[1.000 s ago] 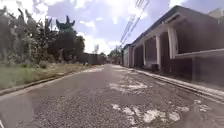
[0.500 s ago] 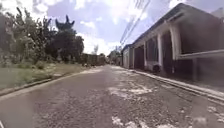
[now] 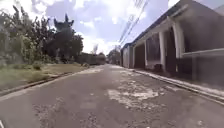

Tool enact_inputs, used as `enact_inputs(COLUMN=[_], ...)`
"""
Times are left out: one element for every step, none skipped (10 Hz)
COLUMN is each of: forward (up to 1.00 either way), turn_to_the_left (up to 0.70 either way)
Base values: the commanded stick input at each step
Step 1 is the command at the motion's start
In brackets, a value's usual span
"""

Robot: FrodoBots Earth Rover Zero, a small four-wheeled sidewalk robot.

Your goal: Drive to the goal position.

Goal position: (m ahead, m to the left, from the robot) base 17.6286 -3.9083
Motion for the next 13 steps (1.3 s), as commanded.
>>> enact_inputs(forward=[0.70, 0.70, 0.70, 0.70, 0.70, 0.70, 0.70, 0.70, 0.70, 0.70, 0.70, 0.70, 0.70], turn_to_the_left=[0.00, 0.00, 0.00, 0.00, 0.00, 0.00, 0.00, 0.00, 0.00, 0.00, 0.00, 0.00, 0.00])
